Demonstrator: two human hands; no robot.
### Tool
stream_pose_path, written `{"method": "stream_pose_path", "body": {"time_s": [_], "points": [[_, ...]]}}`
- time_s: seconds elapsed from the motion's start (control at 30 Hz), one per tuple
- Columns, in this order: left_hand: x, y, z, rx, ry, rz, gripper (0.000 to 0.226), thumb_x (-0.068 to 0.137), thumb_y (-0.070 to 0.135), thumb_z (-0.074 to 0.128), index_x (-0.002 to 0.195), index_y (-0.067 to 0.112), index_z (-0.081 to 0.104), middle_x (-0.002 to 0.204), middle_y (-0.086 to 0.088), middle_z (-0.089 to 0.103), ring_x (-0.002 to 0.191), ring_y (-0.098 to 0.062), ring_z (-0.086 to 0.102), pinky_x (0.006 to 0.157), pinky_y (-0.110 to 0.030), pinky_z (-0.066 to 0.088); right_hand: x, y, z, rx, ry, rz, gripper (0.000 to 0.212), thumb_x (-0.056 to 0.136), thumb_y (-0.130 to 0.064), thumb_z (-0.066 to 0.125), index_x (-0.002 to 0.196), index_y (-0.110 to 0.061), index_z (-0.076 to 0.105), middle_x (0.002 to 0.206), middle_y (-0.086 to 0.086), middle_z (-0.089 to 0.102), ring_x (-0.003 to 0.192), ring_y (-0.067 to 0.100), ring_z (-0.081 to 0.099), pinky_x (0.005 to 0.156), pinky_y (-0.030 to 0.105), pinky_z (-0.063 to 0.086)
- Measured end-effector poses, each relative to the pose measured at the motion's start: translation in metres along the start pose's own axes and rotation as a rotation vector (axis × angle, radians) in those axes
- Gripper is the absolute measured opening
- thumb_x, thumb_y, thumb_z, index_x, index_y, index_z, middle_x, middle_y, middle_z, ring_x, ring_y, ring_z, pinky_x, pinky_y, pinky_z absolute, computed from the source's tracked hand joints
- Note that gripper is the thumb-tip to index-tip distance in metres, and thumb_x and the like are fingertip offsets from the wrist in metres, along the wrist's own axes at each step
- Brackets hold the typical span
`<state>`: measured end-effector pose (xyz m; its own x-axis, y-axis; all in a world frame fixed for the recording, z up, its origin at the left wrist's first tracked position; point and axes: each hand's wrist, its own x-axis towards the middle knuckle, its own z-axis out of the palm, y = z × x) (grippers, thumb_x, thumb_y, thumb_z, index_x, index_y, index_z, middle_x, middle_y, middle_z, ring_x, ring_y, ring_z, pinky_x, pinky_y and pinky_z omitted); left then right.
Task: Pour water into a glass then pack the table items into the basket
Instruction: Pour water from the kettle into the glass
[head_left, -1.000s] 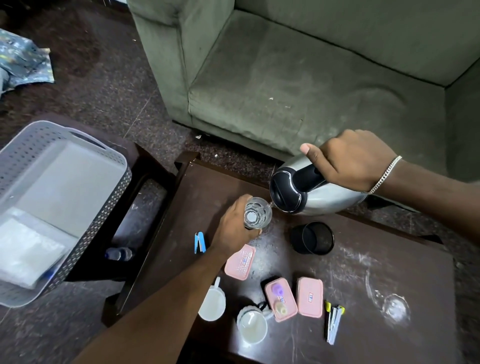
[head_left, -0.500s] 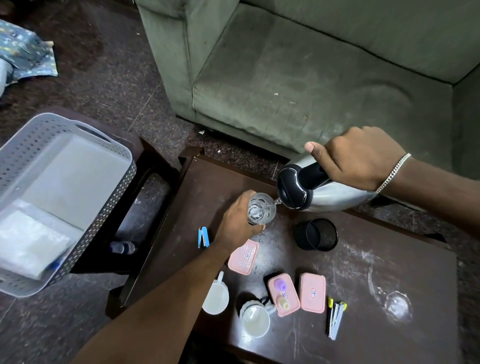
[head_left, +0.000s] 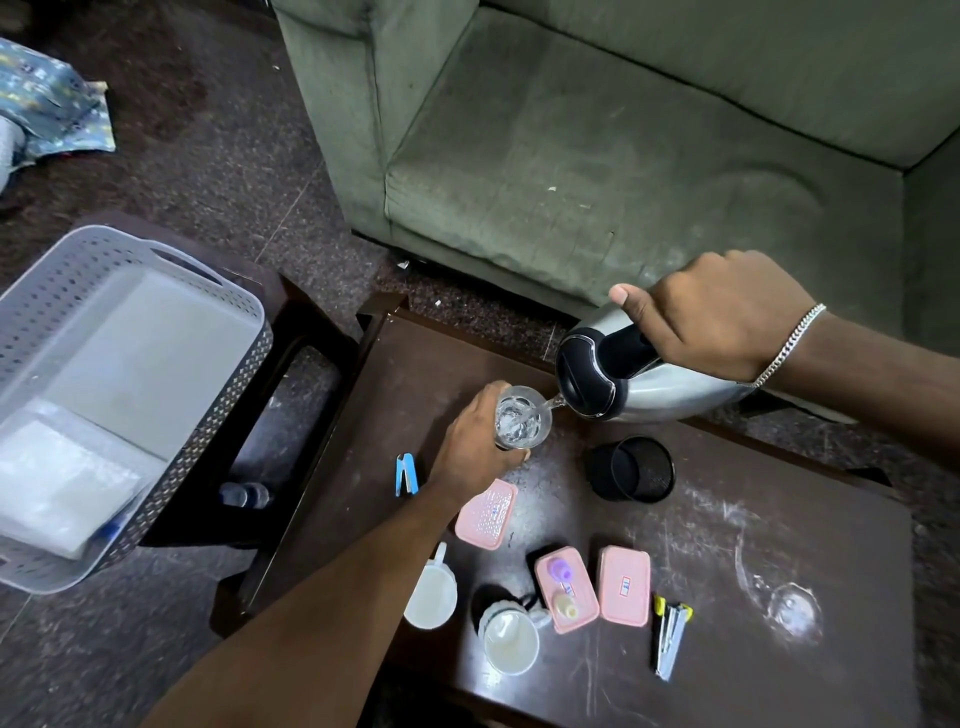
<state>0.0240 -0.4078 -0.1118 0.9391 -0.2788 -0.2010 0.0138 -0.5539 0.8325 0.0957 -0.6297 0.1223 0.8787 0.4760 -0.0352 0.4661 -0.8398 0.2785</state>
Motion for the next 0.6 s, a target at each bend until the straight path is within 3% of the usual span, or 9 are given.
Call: {"method": "stream_pose_path", "body": {"time_s": [0.13, 0.27, 0.43, 0.6], "points": [[0.000, 0.000, -0.001, 0.002, -0.005, 0.000, 0.086, 0.064, 0.021, 0.092, 0.133, 0.034, 0.041, 0.124, 0.009, 0.060, 0.113, -0.016, 0.060, 0.096, -0.039, 0.053, 0.002, -0.002, -0.006, -0.021, -0.032, 0.027, 0.081, 0.100, -0.059, 0.008, 0.057, -0.016, 0.062, 0.046, 0.005, 0.030, 0.053, 0.039, 0.063, 0.050, 0.030, 0.035], [0.000, 0.000, -0.001, 0.009, -0.008, -0.004, 0.087, 0.065, 0.022, 0.092, 0.134, 0.033, 0.041, 0.125, 0.008, 0.060, 0.114, -0.016, 0.060, 0.097, -0.039, 0.053, 0.001, -0.003, -0.009, -0.022, -0.037, 0.021, 0.081, 0.100, -0.059, 0.008, 0.058, -0.016, 0.062, 0.048, 0.009, 0.047, 0.054, 0.039, 0.063, 0.052, 0.032, 0.041], [0.001, -0.001, 0.000, 0.018, -0.008, -0.004, 0.087, 0.065, 0.022, 0.092, 0.134, 0.033, 0.041, 0.125, 0.008, 0.060, 0.113, -0.016, 0.060, 0.096, -0.039, 0.053, 0.001, -0.004, -0.012, -0.039, -0.053, 0.032, 0.079, 0.100, -0.058, 0.009, 0.056, -0.013, 0.056, 0.047, -0.002, 0.022, 0.051, 0.039, 0.062, 0.052, 0.030, 0.039], [0.000, -0.001, 0.001, 0.013, 0.003, -0.011, 0.088, 0.064, 0.022, 0.092, 0.135, 0.032, 0.041, 0.126, 0.006, 0.060, 0.115, -0.018, 0.059, 0.098, -0.038, 0.052, -0.005, -0.001, -0.008, -0.008, -0.010, 0.005, 0.078, 0.100, -0.058, 0.010, 0.055, -0.015, 0.057, 0.052, 0.010, 0.055, 0.052, 0.039, 0.063, 0.050, 0.030, 0.037]]}}
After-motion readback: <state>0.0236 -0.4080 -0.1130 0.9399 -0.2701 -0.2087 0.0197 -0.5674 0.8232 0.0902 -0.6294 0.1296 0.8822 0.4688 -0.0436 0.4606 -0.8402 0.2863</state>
